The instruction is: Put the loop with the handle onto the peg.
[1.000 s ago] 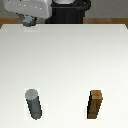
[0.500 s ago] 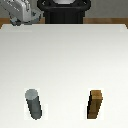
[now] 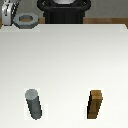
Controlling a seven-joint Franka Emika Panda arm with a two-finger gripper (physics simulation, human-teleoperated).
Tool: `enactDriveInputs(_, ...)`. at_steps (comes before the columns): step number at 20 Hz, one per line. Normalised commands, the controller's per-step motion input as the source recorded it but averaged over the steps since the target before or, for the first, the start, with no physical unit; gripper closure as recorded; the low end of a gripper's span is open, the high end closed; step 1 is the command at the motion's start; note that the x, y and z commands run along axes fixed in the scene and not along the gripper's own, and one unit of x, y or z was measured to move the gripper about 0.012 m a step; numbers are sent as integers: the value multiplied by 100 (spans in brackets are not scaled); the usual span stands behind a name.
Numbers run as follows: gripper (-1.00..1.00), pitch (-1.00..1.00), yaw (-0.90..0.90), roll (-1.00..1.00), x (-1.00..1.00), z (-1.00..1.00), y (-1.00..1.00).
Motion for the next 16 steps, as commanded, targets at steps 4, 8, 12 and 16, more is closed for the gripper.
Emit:
enactDriveInputs(4,100,0,-90,0,0,0,0)
enactDriveInputs(8,100,0,-90,0,0,0,0)
enactDriveInputs(12,100,0,-8,0,0,-25,0)
enactDriveInputs(16,100,0,0,0,0,-100,0)
